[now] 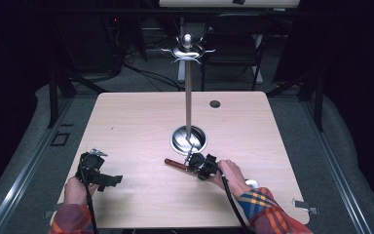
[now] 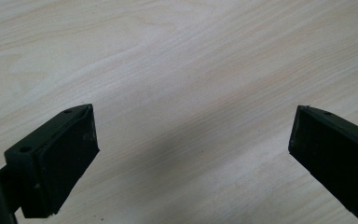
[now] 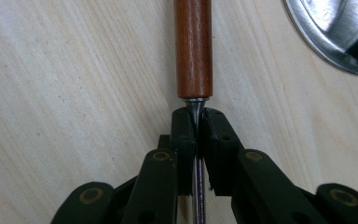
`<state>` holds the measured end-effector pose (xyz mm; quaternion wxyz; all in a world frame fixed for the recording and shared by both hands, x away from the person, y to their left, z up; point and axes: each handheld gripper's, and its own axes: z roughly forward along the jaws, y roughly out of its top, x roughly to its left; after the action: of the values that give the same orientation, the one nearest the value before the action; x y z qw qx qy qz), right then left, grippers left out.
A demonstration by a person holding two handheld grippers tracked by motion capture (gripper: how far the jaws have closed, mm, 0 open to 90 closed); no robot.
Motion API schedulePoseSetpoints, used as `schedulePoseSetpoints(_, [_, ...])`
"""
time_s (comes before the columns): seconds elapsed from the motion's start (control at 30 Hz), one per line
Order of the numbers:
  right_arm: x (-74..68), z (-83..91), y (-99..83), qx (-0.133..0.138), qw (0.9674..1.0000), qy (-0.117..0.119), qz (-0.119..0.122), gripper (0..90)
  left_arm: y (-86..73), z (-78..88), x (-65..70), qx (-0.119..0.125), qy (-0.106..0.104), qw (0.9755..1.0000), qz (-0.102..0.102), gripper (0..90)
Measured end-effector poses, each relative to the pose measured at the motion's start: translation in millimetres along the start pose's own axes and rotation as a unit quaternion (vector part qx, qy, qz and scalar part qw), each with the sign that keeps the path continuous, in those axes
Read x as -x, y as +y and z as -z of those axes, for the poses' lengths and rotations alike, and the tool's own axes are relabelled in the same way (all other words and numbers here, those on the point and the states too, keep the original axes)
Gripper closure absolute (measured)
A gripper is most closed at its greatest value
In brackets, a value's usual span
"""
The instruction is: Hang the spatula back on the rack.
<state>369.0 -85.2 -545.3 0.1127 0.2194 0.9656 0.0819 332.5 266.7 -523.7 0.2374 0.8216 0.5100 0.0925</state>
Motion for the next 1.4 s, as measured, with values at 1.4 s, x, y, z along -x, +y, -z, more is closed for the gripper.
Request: schedulePoseSetpoints(1.4, [20.9,40.9,-18.3,0.082,0.9949,0.011,-0.058,83.9,0.2,-0.1,0.2,-0.002,-0.002,1.0000,-0.004,1.1])
